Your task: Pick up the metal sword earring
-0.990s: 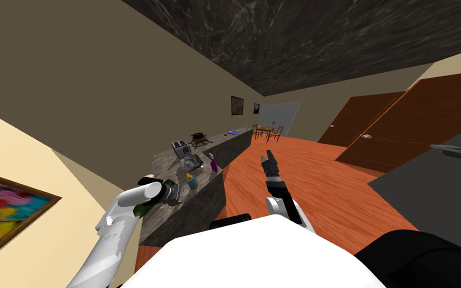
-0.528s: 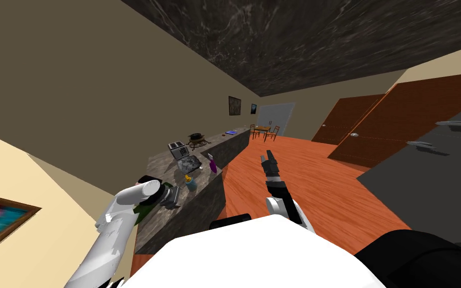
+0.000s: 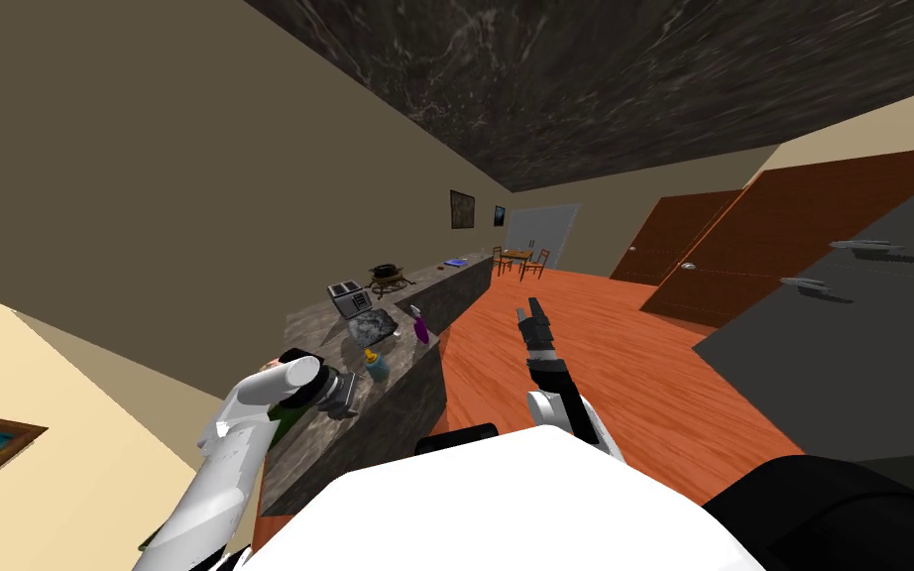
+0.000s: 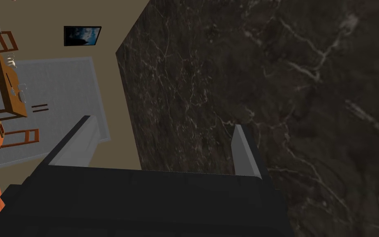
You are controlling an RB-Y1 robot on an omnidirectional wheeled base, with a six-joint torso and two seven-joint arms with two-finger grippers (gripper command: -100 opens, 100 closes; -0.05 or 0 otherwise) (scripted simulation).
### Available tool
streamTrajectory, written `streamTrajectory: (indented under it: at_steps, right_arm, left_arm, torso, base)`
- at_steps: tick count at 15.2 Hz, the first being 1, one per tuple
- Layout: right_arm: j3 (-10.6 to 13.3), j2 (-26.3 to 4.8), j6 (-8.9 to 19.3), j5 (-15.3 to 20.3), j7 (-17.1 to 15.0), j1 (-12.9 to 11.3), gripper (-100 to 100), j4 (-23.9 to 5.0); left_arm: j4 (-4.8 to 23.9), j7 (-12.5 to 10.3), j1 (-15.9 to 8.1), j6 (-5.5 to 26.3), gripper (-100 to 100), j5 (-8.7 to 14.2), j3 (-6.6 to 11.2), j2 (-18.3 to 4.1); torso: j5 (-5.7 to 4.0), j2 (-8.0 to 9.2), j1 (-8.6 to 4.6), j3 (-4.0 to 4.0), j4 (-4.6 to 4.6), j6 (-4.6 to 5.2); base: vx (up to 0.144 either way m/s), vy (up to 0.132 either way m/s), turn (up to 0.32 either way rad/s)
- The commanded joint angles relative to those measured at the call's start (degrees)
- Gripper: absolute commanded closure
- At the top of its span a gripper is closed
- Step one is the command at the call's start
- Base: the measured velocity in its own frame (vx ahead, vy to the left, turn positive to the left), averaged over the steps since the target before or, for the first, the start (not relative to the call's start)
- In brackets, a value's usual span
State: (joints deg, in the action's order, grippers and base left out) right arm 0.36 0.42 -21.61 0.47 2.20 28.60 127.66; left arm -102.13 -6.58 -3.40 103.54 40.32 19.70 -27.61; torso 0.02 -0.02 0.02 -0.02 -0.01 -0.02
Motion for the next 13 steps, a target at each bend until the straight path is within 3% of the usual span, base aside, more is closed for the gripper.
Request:
streamTrajectory:
  at_steps: [1, 3, 4, 8, 12, 13]
  right_arm:
    - [0.0, 0.0, 0.0, 0.0, 0.0, 0.0, 0, 0.0]
    - [0.0, 0.0, 0.0, 0.0, 0.0, 0.0, 0, 0.0]
    - [0.0, 0.0, 0.0, 0.0, 0.0, 0.0, 0, 0.0]
    - [0.0, 0.0, 0.0, 0.0, 0.0, 0.0, 0, 0.0]
    - [0.0, 0.0, 0.0, 0.0, 0.0, 0.0, 0, 0.0]
    - [0.0, 0.0, 0.0, 0.0, 0.0, 0.0, 0, 0.0]
  left_arm:
    - [1.3, 0.5, -0.1, -1.6, -100, -0.6, -0.51, 0.3]
    - [1.4, 0.5, -0.1, -1.5, -100, -0.6, -0.50, 0.3]
    - [1.7, 0.6, -0.1, -1.8, 100, -0.7, -0.57, 0.3]
    - [1.6, 0.6, -0.1, -1.9, 100, -0.6, -0.57, 0.3]
    - [-1.7, -0.5, -0.1, 1.9, 100, 0.9, 0.83, -0.6]
    - [-0.8, -0.1, -0.1, 0.8, 100, 0.6, 0.49, -0.4]
  torso:
    - [0.00, 0.00, 0.00, 0.00, 0.00, 0.00]
    - [0.00, 0.01, -0.01, 0.01, 0.00, 0.00]
    - [-0.01, 0.00, -0.01, 0.00, 0.01, -0.01]
    - [-0.01, 0.00, 0.01, 0.01, 0.00, -0.01]
    - [-0.02, -0.05, 0.04, -0.02, 0.01, -0.04]
    - [-0.03, -0.06, 0.04, -0.02, 0.01, -0.03]
  base:
    - [-0.015, -0.008, -0.027]
    - [-0.011, -0.006, -0.020]
    - [0.000, 0.000, 0.000]
    - [0.000, 0.000, 0.000]
    - [0.013, 0.006, 0.040]
    - [0.011, 0.006, 0.015]
